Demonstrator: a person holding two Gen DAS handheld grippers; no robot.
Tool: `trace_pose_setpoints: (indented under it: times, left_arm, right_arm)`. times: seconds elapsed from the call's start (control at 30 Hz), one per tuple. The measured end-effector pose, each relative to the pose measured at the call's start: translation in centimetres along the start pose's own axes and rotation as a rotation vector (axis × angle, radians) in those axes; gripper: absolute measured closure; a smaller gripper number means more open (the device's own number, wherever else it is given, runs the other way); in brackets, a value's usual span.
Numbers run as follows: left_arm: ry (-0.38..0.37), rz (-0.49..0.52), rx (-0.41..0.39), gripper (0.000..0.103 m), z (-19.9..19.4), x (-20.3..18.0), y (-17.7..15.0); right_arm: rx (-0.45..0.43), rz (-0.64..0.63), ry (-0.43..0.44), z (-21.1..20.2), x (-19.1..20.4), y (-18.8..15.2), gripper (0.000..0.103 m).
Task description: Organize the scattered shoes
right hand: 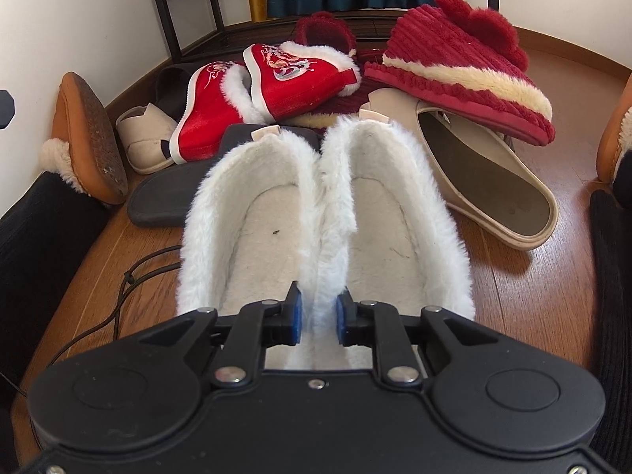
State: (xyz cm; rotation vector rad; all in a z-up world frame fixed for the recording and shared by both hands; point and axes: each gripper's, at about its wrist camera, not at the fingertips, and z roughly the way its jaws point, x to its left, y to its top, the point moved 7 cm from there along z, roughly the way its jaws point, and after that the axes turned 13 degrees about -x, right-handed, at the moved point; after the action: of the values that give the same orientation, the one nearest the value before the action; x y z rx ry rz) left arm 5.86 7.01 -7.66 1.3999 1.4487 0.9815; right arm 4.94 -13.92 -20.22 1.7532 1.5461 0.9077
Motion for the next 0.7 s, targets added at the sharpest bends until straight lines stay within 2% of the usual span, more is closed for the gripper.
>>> trace_pose_setpoints:
  times: [0.1, 0.17, 0.2, 0.3, 0.47, 0.7]
  left_arm:
    - [0.001, -0.012, 0.015, 0.001, 0.6, 0.3, -0.5]
    - [0.0, -0.017, 0.021, 0.001, 0.8, 0.6, -0.6]
    - [0.002, -0.019, 0.022, 0.001, 0.9, 0.7, -0.8]
    - [0.008, -0.029, 0.019, 0.001, 1.0, 1.2, -0.8]
    - [0.019, -0.031, 0.006, 0.001, 0.9, 1.7, -0.6]
    - [0.043, -0.066, -0.011, 0.001, 0.8, 3.0, 0.0]
  right_arm:
    - [-0.001, -0.057, 0.005, 0.4, 1.0, -0.3, 0.063]
    - [-0.017, -0.115, -0.005, 0.4, 1.7, -0.5, 0.071]
    - [-0.025, -0.122, -0.005, 0.3, 1.8, -0.5, 0.079]
    - [-0.029, -0.111, -0.022, 0.1, 1.3, -0.1, 0.094]
    - [-0.046, -0.088, -0.015, -0.9, 0.9, 0.9, 0.094]
    - [-0.113, -0.079, 0.012, -3.6, 0.8, 3.6, 0.094]
